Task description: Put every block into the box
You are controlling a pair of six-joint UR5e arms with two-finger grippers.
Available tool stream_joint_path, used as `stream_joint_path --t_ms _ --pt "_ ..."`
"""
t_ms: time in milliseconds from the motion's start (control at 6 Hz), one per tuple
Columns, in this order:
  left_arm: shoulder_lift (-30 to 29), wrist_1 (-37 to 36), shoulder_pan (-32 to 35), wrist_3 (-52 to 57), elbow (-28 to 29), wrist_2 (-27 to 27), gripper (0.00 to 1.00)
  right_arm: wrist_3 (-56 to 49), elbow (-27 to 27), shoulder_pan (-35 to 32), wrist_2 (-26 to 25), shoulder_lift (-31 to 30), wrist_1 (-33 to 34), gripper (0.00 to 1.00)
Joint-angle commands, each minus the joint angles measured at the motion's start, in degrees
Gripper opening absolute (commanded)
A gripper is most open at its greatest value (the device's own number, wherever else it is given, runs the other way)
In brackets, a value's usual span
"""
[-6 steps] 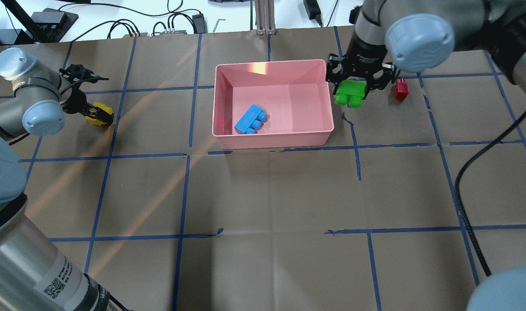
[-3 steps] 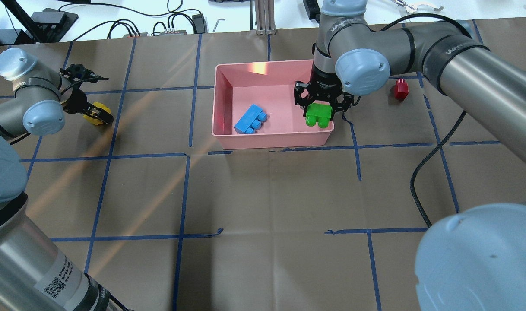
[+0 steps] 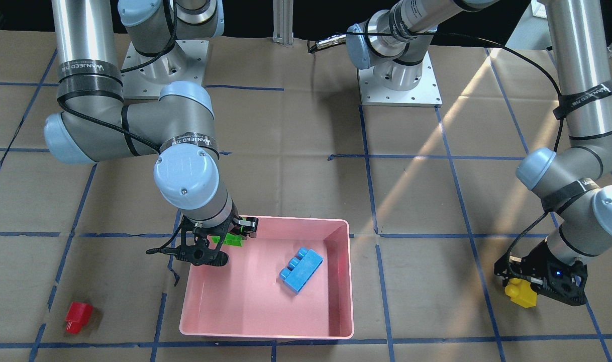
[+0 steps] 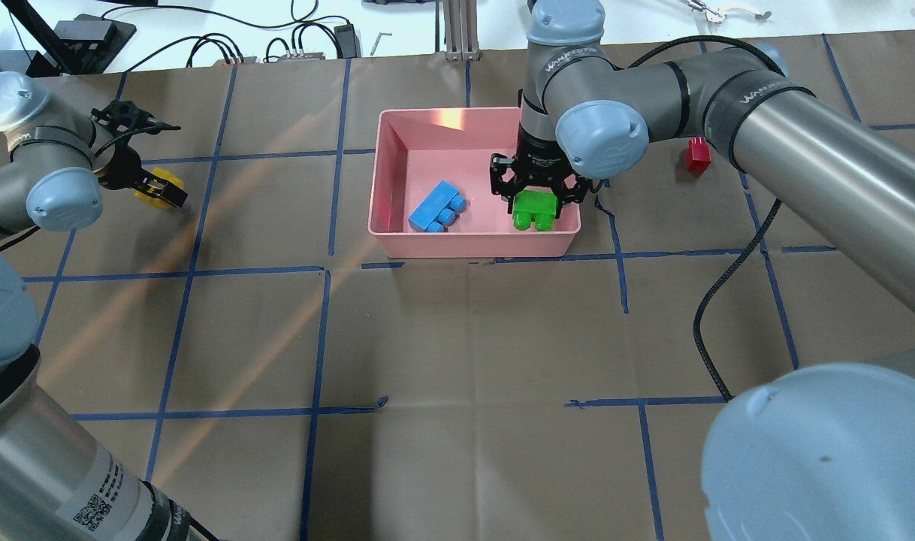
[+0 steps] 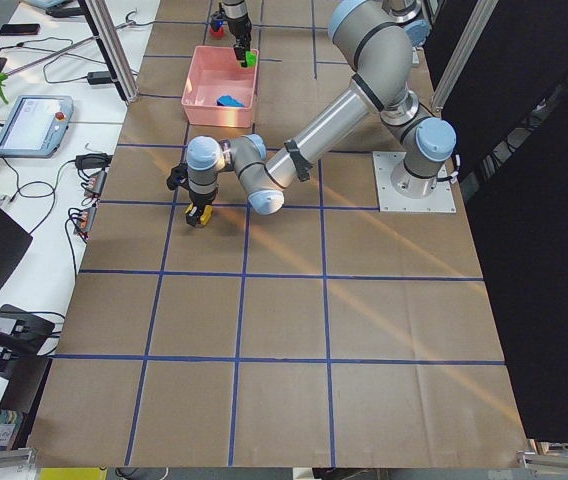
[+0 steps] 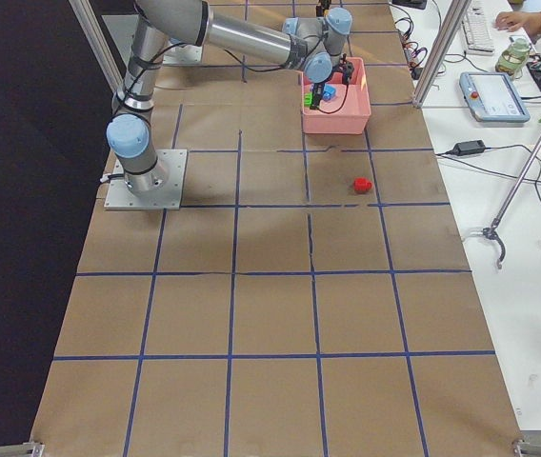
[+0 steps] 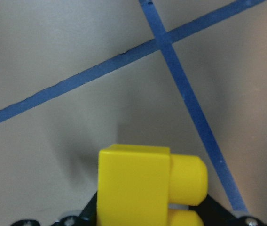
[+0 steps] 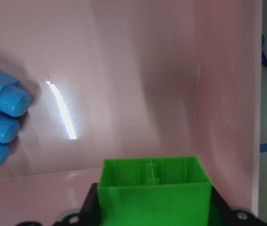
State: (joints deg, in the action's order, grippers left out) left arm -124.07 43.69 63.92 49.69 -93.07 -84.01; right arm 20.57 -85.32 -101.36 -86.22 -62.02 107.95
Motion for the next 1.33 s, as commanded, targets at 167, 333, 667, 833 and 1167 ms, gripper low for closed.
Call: stream_joint_path --t_ms 167,333,667,833,1167 --pt "4.17 0.43 11.42 -2.84 0.95 -0.01 0.21 -0.79 8.47 2.2 -0.88 -2.66 -5.97 0.99" --pt "4.62 0.34 18.54 -4.68 2.09 -0.19 0.21 -3.41 9.72 5.09 -1.06 -2.67 -7.48 0.99" --pt "4.72 0.52 31.82 -8.97 4.38 -0.54 0.21 -18.23 9.73 14.39 -0.89 -1.62 -6.45 1.0" --pt "4.8 0.6 35.54 -9.96 4.3 -0.54 0.21 -23.16 9.82 17.48 -0.97 -0.05 -5.4 0.99" --pt "3.41 0.52 38.12 -11.55 3.16 -0.45 0.29 -28.73 10.26 23.82 -0.71 5.57 2.23 0.99"
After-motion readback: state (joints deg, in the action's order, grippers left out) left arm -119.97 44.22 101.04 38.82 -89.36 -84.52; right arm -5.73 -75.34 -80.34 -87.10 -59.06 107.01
